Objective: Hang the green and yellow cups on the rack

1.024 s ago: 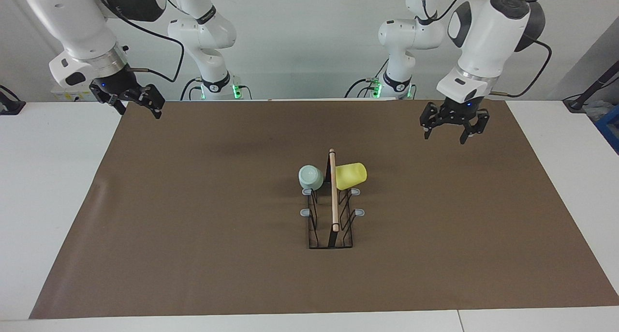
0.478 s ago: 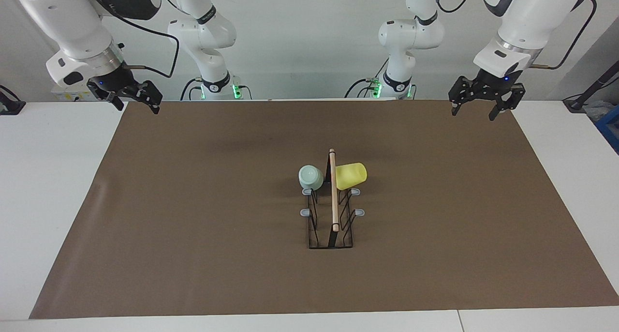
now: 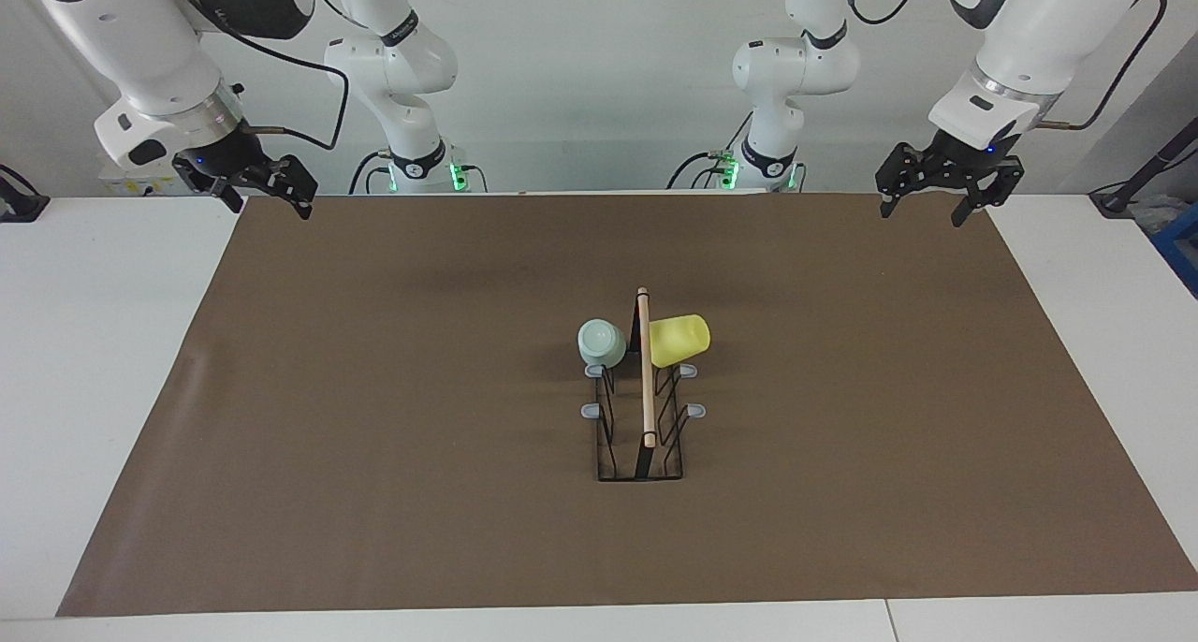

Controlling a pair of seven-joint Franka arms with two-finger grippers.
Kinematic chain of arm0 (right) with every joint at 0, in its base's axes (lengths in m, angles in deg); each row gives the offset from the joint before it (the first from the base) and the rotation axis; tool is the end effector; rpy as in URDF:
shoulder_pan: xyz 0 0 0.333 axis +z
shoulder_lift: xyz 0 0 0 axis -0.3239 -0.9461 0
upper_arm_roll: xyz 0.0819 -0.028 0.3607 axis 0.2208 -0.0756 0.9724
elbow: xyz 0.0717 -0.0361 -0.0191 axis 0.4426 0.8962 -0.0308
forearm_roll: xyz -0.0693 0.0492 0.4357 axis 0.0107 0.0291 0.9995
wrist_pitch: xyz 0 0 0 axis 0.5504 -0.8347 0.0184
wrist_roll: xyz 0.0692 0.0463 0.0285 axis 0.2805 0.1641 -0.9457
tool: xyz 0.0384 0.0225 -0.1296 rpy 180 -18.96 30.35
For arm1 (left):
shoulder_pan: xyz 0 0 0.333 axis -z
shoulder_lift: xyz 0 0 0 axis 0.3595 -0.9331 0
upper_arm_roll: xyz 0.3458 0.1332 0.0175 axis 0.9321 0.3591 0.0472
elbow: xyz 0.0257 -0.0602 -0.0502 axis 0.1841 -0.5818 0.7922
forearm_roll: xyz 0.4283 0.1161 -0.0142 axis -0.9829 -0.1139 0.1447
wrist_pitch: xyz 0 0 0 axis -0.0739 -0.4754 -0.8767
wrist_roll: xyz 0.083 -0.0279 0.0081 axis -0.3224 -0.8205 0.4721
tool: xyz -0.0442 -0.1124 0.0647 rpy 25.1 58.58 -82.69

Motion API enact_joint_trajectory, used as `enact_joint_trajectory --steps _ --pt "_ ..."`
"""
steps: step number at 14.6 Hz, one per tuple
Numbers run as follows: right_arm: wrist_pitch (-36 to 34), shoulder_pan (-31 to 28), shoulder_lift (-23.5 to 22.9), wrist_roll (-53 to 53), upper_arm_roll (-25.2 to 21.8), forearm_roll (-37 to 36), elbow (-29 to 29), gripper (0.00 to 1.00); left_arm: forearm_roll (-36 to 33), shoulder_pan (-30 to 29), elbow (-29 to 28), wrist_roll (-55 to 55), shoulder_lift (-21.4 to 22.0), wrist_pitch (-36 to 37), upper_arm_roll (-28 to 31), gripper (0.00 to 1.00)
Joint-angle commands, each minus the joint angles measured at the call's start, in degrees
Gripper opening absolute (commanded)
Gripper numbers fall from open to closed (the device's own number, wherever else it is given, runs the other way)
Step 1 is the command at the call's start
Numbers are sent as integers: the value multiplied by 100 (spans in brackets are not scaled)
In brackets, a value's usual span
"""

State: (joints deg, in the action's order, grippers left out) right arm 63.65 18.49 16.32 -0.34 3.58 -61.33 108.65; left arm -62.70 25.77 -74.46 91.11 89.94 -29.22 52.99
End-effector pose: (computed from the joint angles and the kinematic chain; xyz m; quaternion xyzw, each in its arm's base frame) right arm 0.5686 -0.0491 0.6245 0.9953 -0.0639 -0.0721 0.0117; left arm 0.5891 -0.0471 0.6542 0.9926 -0.1200 0.0065 0.0151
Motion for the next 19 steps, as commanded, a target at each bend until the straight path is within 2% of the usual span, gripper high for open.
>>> enact_joint_trajectory --steps 1,11,15,17,19 --pt "19 23 139 -131 -12 95 151 100 205 -171 68 -29 -80 79 -60 100" --pt "19 -3 139 -131 -12 95 143 100 -76 13 -46 -98 -19 18 -25 100" --pt "45 -12 139 -105 -12 95 151 100 -76 207 -55 -204 -19 1 221 100" --pt "570 14 122 -87 -12 95 177 100 -85 163 -55 -187 -19 0 221 100" --pt "747 32 95 -87 5 95 169 100 -85 102 -46 -222 -19 36 230 100"
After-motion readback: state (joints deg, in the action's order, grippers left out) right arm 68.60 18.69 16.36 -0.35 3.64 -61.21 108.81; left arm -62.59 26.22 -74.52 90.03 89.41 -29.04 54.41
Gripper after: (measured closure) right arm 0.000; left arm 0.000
